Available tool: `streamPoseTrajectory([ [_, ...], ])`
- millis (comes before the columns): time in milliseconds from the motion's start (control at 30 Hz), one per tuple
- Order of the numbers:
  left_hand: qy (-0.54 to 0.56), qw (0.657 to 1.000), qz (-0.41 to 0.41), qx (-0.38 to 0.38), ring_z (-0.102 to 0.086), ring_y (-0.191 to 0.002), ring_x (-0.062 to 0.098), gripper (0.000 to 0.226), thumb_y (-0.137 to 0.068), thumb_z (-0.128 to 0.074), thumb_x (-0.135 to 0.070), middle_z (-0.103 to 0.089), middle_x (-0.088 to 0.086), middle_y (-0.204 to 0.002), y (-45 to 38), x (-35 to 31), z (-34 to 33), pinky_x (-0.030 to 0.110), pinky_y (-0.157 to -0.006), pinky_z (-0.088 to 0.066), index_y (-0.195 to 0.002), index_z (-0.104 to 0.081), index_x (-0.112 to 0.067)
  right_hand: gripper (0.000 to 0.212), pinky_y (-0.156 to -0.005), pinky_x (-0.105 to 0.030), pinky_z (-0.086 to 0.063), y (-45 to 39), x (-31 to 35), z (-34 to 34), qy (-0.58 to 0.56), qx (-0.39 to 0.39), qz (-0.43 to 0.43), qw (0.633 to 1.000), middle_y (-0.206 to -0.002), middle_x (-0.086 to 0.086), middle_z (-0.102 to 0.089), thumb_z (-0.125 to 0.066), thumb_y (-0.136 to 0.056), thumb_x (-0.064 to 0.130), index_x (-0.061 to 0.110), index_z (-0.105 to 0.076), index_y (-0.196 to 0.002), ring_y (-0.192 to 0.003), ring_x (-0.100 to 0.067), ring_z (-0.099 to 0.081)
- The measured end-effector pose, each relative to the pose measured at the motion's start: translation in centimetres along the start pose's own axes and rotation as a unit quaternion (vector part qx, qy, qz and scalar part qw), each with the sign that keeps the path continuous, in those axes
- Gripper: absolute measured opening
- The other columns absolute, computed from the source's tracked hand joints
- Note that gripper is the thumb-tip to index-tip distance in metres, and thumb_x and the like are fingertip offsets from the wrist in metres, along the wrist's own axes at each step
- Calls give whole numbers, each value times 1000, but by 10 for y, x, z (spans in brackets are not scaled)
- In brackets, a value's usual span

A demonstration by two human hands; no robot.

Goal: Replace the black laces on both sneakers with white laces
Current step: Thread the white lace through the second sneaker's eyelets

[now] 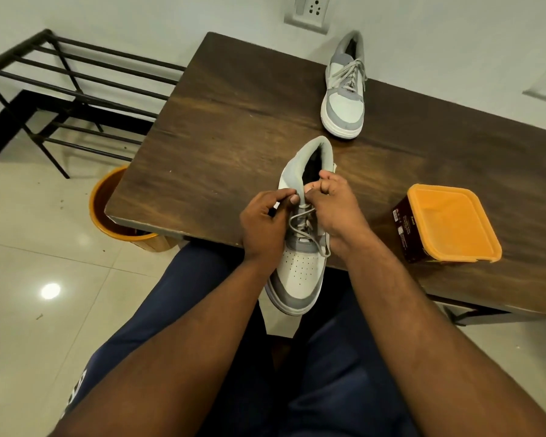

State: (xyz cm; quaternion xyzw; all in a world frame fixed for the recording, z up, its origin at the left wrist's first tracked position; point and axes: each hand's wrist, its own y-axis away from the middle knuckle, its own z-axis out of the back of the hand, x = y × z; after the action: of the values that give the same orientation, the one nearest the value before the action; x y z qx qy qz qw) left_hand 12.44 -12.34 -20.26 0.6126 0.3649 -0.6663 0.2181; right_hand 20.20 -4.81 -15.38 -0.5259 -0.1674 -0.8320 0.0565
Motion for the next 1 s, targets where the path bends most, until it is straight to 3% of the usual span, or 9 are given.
streamPoseTrajectory([
  [267, -20, 999, -29, 6, -68, -84, 8, 14, -87, -70, -5, -70, -5, -90, 1, -1, 0, 20, -75, -54, -99, -74, -11, 29, -104, -44, -45, 3, 5, 5, -49, 12, -1, 999, -145, 13, -43, -68, -83, 7, 21, -74, -59, -127, -11, -48],
  [400, -95, 991, -98, 6, -63, -76, 7, 10, -90, -67, -11, -70, -2, -88, 3, -6, 1, 15, -69, -49, -98, -74, -9, 14, -104, -42, -46, 7, 12, 12, -89, 66, -15, 994, -154, 11, -35, -65, -89, 8, 12, -74, -80, -132, -13, -46],
  [500, -90, 994, -59, 1, -60, -68, 4, 9, -90, -64, -10, -67, -1, -83, 0, -13, 0, 15, -64, -47, -89, -71, -16, 15, -107, -35, -42, 8, 15, 20, -83, 99, -25, 991, -156, 13, -29, -61, -93, 13, 7, -74, -95, -135, -11, -41],
  [600, 28, 991, 81, -107, -57, -51, 13, 16, -94, -52, -9, -61, 6, -69, -9, -21, 4, 28, -45, -47, -85, -57, -22, 18, -94, -21, -41, 12, 14, 30, -80, 120, -20, 989, -156, 14, -29, -59, -95, 14, 14, -75, -104, -136, -7, -38],
  [667, 122, 949, 157, -245, -51, -45, 12, 11, -98, -45, -11, -58, 7, -71, -26, -23, 21, 25, -38, -41, -93, -52, -18, 23, -88, -15, -43, 12, 7, 37, -118, 111, -7, 987, -152, 11, -36, -57, -95, 8, 18, -72, -109, -132, -5, -42],
  [767, 145, 879, 247, -382, -57, -67, 12, 9, -100, -45, -18, -63, 9, -103, -55, -15, 60, 27, -56, -53, -102, -52, -23, 29, -77, -12, -50, 15, -5, 44, -156, 29, 10, 987, -129, 3, -61, -58, -92, -3, 16, -69, -111, -112, -6, -60],
  [867, 35, 930, 156, -331, -57, -110, 9, 35, -90, -58, -1, -51, 3, -133, -45, -15, 69, 21, -88, -54, -114, -56, -27, 33, -72, -11, -52, 14, -16, 45, -74, -16, 52, 996, -111, 4, -68, -60, -88, -7, 15, -68, -111, -86, 5, -65],
  [933, -49, 977, 6, -205, -56, -112, 5, 49, -80, -55, 11, -54, -6, -127, -27, -23, 53, 21, -88, -53, -117, -62, -20, 34, -81, -18, -55, 12, -20, 43, -16, -18, 85, 996, -110, -1, -69, -61, -86, -9, 16, -70, -108, -90, -3, -66],
  [1000, -112, 987, -93, -65, -61, -106, 9, 47, -76, -50, 14, -62, -8, -114, -14, -26, 33, 34, -88, -55, -110, -69, -14, 31, -86, -20, -53, 10, -20, 40, 42, -35, 126, 991, -110, -1, -67, -65, -84, -7, 15, -71, -105, -96, -12, -66],
])
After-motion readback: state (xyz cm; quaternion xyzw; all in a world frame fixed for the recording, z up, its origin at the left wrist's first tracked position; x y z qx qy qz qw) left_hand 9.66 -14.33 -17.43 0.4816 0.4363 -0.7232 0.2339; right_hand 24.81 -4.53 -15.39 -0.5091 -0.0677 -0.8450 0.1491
